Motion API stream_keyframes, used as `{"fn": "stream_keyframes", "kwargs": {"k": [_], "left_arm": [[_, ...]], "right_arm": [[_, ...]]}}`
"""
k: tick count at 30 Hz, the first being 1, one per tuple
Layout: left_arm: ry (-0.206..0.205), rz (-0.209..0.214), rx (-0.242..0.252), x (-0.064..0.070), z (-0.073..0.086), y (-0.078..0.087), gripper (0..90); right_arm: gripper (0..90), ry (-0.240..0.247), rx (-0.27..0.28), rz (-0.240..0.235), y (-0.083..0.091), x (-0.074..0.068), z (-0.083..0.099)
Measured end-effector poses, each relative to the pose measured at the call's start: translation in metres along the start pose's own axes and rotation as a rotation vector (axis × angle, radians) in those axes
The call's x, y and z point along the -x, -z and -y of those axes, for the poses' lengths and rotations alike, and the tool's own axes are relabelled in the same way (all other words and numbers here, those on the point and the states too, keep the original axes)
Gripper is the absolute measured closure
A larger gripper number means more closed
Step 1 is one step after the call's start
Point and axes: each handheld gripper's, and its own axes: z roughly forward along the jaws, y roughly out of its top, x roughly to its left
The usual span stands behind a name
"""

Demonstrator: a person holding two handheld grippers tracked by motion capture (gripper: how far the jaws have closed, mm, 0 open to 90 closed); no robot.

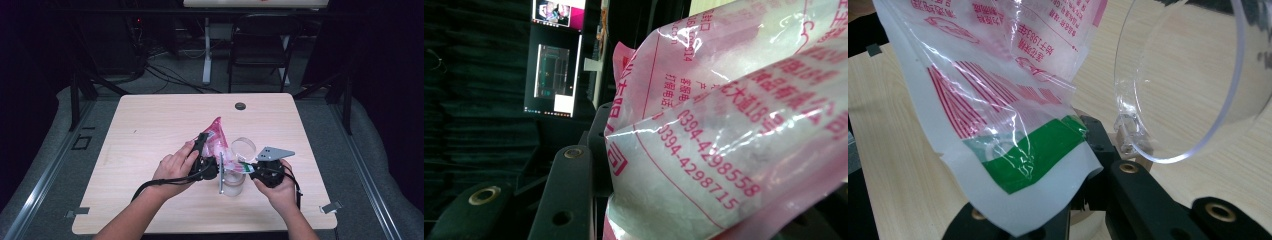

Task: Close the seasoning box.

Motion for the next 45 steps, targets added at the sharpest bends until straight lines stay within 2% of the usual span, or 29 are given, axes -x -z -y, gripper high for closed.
{"fn": "stream_keyframes", "kwargs": {"k": [45], "left_arm": [[-0.009,-0.009,0.007,-0.0014,-0.0027,0.0013,61.3]], "right_arm": [[90.0,-0.005,-0.012,-0.003,-0.0017,0.0,0.002]]}}
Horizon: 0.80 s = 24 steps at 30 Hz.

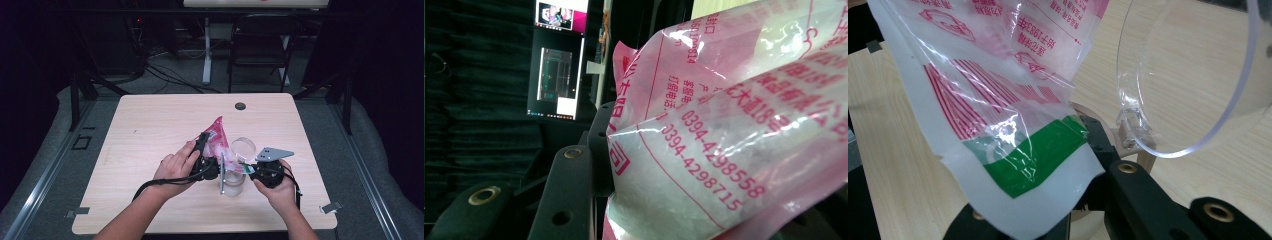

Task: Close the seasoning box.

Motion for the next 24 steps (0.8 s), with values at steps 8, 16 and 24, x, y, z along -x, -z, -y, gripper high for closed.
{"fn": "stream_keyframes", "kwargs": {"k": [8,16,24], "left_arm": [[0.003,0.001,0.002,0.0001,0.0,0.0,61.3],[0.005,0.002,0.001,0.0004,0.0002,0.0,61.3],[0.006,0.003,0.005,0.0005,0.0,0.0,61.3]], "right_arm": [[90.0,0.001,0.001,0.001,0.0005,0.0001,-0.0002],[90.0,0.002,-0.001,0.002,0.0005,0.0003,-0.0001],[90.0,0.003,-0.004,0.0,0.0005,0.0008,0.0]]}}
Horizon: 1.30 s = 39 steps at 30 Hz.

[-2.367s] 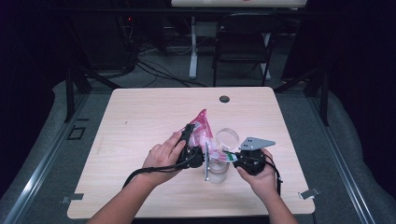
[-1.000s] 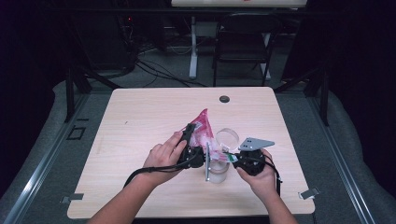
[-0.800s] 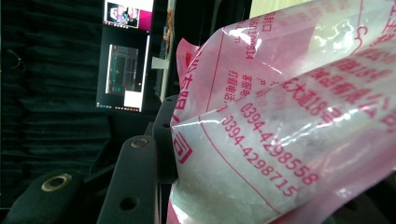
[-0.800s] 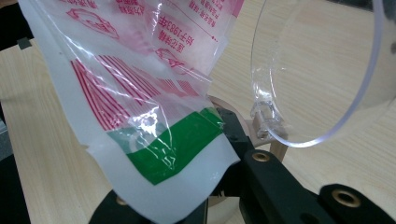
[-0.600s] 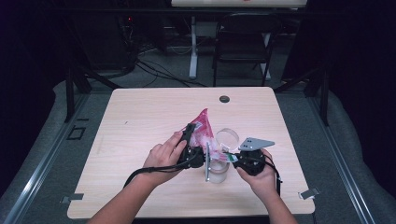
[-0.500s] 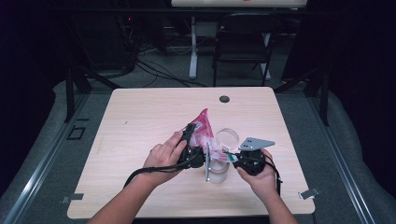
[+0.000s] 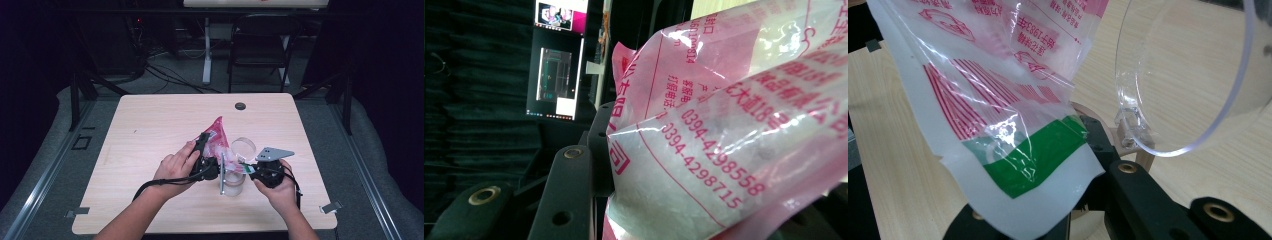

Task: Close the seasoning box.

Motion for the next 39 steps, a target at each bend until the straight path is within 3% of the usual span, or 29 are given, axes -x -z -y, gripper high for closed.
{"fn": "stream_keyframes", "kwargs": {"k": [39], "left_arm": [[-0.002,0.003,0.012,0.0014,-0.0033,0.0003,61.2]], "right_arm": [[90.0,-0.002,-0.01,0.011,0.0008,0.0013,0.0023]]}}
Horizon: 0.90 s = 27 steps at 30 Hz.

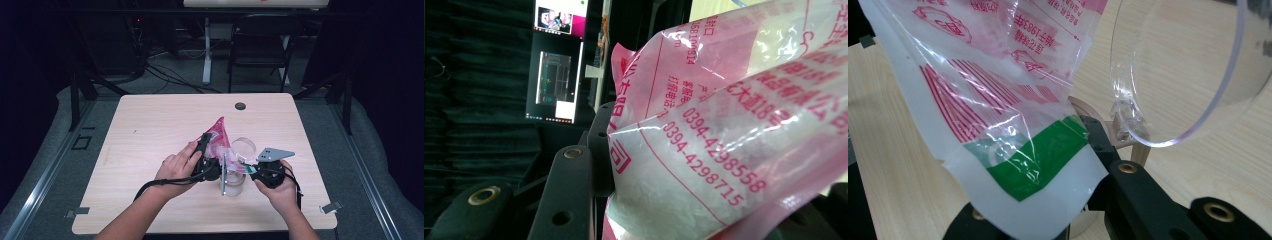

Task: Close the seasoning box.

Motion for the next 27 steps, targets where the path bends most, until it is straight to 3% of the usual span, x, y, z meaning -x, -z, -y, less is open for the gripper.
{"fn": "stream_keyframes", "kwargs": {"k": [27], "left_arm": [[0.011,0.01,-0.012,-0.0014,0.0046,0.0001,61.3]], "right_arm": [[90.0,0.017,0.001,0.009,0.0012,-0.0032,-0.002]]}}
